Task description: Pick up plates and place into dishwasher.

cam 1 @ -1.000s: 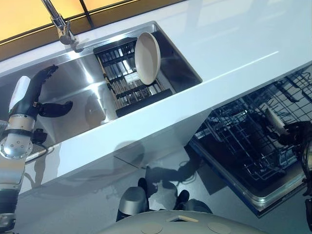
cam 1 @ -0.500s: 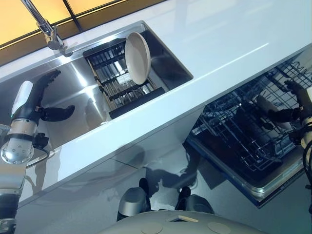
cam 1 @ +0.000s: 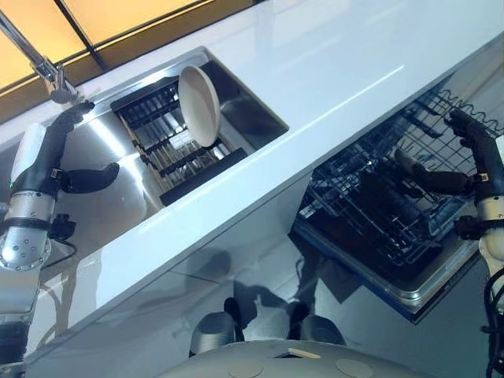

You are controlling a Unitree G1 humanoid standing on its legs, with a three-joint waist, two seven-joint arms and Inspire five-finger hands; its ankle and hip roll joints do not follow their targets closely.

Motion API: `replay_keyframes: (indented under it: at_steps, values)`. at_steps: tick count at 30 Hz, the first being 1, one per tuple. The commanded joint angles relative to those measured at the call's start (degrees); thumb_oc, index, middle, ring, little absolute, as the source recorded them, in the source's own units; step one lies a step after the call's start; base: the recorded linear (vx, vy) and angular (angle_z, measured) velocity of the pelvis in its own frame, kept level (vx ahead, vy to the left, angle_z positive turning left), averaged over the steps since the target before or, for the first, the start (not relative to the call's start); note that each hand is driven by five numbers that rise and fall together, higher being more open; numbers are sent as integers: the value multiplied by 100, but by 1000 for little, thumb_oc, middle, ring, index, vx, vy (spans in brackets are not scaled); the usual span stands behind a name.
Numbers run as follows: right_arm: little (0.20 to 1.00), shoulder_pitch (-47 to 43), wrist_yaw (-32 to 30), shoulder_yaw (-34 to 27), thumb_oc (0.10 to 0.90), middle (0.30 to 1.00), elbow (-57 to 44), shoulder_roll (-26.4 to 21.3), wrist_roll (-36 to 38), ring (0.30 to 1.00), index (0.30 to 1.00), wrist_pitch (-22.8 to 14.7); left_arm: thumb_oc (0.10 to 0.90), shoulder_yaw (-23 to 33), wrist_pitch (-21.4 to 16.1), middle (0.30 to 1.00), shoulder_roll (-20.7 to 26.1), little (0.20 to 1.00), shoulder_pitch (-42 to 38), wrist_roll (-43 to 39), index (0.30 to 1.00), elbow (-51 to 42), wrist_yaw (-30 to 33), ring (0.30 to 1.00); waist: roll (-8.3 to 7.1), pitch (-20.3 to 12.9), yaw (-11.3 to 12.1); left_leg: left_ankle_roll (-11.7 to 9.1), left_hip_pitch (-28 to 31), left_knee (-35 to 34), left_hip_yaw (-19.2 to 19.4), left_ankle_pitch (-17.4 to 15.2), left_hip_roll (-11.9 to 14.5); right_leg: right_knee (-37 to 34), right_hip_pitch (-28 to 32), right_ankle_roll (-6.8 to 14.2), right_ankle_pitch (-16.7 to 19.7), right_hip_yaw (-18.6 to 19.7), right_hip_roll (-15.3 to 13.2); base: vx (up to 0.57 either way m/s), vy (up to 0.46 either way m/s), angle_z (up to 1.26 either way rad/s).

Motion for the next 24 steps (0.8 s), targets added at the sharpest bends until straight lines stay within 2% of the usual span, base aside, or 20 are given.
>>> replay_keyframes:
  at_steps: [1, 3, 7, 10, 12, 14, 18, 24]
  values:
    - [900, -200, 694, -100, 800, 900, -606, 128, 1428, 900, 900, -815, 800, 724, -386, 900, 565, 900, -311, 279, 900, -438, 421, 900, -160, -439, -216, 120, -166, 260, 222, -533, -385, -300, 269, 523, -34, -307, -76, -111, 114, -6]
    - [900, -170, 1354, 122, 800, 900, -688, 473, 1965, 900, 900, -874, 800, 752, -327, 900, 715, 900, -421, 395, 900, -413, 432, 900, -117, -486, -285, 160, -149, 211, 279, -557, -431, -298, 201, 555, -2, -282, -108, -103, 101, -11]
    - [900, -220, 2043, 530, 800, 900, -659, 738, 1994, 900, 900, -953, 800, 692, -177, 900, 1076, 900, -669, 439, 900, -258, 461, 900, -69, -529, -361, 217, -130, 188, 366, -601, -489, -272, 122, 615, 38, -254, -166, -76, 99, -17]
    - [900, -235, 2506, 842, 800, 900, -693, 785, 2177, 900, 900, -839, 800, 577, 26, 900, 1494, 900, -979, 426, 900, -55, 419, 900, -20, -570, -438, 260, -119, 150, 457, -608, -528, -248, 40, 662, 71, -216, -197, -47, 92, -21]
    - [900, -224, 2631, 1034, 800, 900, -671, 839, 2119, 900, 900, -813, 800, 482, 106, 900, 1736, 900, -1164, 407, 900, 111, 393, 900, 7, -582, -488, 283, -85, 126, 502, -639, -548, -212, 8, 701, 56, -188, -214, -32, 77, -13]
    - [900, -205, 2710, 1304, 800, 900, -665, 841, 2076, 900, 900, -631, 800, 262, 244, 900, 2101, 900, -1504, 406, 900, 363, 371, 900, 42, -596, -558, 326, -74, 101, 580, -645, -577, -152, -68, 740, 68, -145, -231, -36, 88, -7]
    - [900, -104, 2931, 1648, 800, 900, -590, 879, 1736, 900, 900, -454, 800, -105, 381, 900, 2503, 900, -1955, 550, 900, 701, 419, 900, 68, -595, -655, 386, -50, 81, 677, -664, -605, -20, -186, 796, 102, -71, -257, -9, 60, -9]
    - [900, 64, 3204, 2277, 800, 900, -567, 704, 1376, 900, 900, -315, 800, -1191, 584, 900, 3118, 900, -2912, 1085, 900, 1432, 310, 900, 66, -543, -824, 453, -35, 106, 814, -706, -637, 149, -359, 869, 179, 32, -278, 7, 34, -14]
